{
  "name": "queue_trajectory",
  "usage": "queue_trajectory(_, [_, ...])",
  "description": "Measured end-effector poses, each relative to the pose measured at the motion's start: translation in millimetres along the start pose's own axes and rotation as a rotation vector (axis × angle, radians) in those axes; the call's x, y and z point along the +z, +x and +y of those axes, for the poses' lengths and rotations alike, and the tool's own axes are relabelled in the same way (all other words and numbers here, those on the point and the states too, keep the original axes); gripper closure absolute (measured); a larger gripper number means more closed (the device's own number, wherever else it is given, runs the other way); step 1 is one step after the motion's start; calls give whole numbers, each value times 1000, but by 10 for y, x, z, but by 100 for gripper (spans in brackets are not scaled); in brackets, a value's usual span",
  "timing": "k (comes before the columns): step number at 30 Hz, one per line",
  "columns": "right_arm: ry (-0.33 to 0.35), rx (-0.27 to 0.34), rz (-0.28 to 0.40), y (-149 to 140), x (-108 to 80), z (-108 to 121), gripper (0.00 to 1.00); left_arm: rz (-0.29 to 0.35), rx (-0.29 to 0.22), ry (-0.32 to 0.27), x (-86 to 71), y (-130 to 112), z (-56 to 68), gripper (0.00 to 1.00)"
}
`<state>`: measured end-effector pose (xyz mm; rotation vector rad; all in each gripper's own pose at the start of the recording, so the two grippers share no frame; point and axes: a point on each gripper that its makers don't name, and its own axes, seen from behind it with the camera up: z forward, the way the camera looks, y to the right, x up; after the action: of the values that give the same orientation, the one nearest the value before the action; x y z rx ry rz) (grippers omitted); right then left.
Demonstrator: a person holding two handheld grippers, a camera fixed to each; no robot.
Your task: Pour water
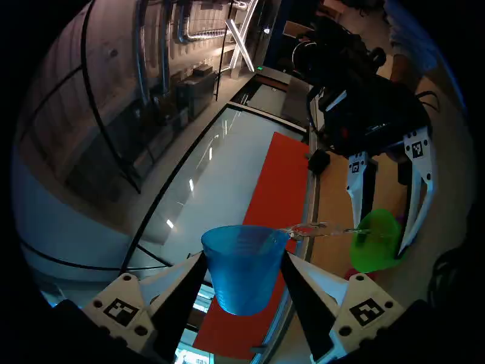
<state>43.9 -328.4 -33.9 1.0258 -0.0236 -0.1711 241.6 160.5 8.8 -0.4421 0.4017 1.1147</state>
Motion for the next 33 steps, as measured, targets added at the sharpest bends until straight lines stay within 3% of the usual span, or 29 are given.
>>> queue_trajectory(33, [-4, -18, -8, -10, -26, 28, 10, 18, 196, 41, 1, 100, -140, 16])
